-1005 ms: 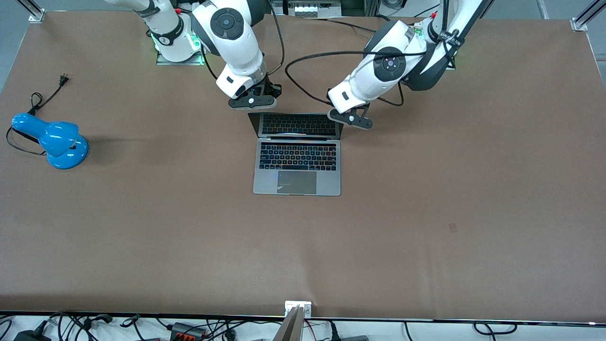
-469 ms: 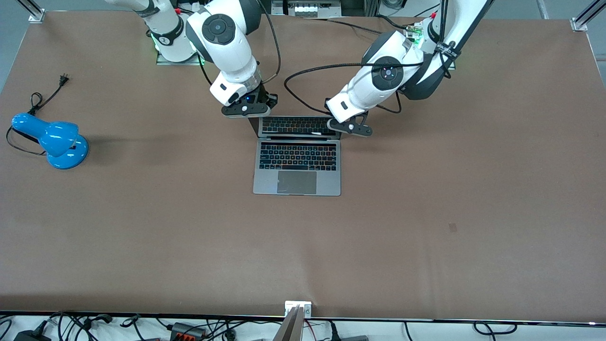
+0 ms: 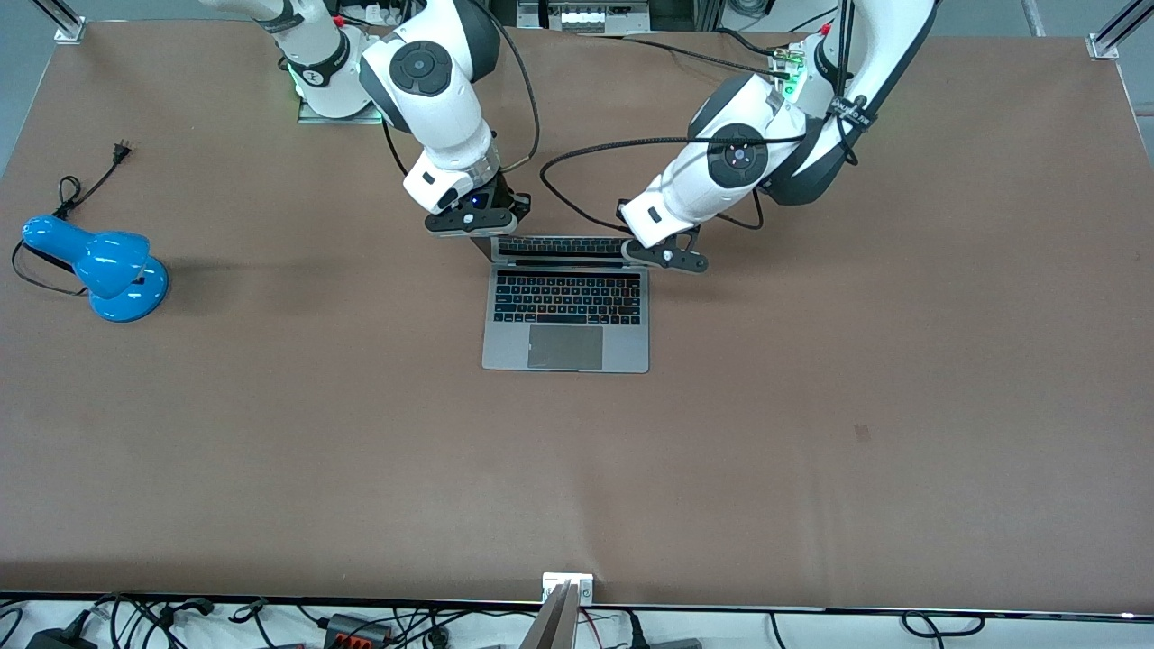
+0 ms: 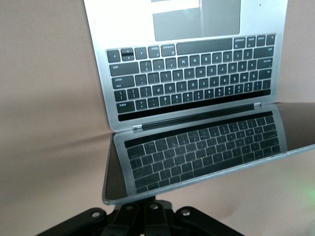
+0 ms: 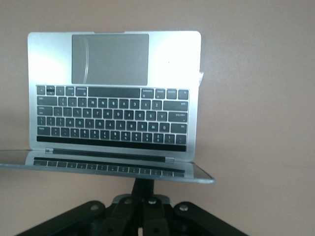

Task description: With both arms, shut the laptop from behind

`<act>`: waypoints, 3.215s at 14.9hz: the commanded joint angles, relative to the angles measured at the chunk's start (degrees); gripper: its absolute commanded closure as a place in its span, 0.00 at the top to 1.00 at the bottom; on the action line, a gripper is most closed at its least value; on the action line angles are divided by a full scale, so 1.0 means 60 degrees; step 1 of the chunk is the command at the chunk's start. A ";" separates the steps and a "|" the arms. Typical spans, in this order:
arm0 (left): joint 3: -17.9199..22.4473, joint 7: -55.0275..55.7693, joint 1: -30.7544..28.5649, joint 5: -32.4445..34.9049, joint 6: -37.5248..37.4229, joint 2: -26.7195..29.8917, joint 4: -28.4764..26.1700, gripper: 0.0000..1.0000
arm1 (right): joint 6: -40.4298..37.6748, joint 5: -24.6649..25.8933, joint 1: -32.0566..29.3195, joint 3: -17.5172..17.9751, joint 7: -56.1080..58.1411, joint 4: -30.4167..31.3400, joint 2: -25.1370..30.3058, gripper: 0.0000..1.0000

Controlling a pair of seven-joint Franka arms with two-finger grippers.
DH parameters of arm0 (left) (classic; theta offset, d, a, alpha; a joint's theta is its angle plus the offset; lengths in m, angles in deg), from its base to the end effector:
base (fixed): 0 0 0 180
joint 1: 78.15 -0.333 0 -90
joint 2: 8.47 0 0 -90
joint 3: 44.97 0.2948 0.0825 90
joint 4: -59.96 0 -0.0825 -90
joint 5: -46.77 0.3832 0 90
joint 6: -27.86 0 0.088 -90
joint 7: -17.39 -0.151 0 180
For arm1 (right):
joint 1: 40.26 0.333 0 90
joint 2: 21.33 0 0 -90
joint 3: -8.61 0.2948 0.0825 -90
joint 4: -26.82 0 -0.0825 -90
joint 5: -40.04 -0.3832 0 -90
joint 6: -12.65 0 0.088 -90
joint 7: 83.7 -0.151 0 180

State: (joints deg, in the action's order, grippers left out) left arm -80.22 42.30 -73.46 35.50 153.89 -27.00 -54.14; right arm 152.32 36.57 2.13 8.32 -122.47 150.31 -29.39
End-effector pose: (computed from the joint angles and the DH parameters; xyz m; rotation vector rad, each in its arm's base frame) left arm 0.4416 -0.3856 0.2649 2.8641 -0.1741 -0.3448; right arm 0.4239 0.3855 0.2839 -3.0154 -0.0224 -0.1220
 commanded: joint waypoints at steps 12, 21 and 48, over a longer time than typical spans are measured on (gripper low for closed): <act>0.0133 0.0523 0.0039 0.1234 -0.0013 -0.1819 0.1790 0.00 | 0.2178 0.0476 -0.0532 0.0033 -0.0115 -0.0323 -0.1438 0.00; 0.0265 0.0596 0.0127 0.2273 0.0119 -0.2932 0.2654 0.00 | 0.2954 0.0520 -0.0546 -0.0142 -0.0115 -0.0938 -0.2420 0.00; 0.1334 0.0611 0.1108 0.2977 0.1877 -0.4735 0.3343 0.00 | 0.4947 0.0608 -0.0312 -0.0611 -0.0056 -0.1422 -0.4486 0.00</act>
State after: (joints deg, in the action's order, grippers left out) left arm -73.36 45.07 -68.09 51.54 164.54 -54.22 -35.59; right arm 180.49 39.20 -0.40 5.30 -122.45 142.60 -55.05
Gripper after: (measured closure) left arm 0.996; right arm 0.991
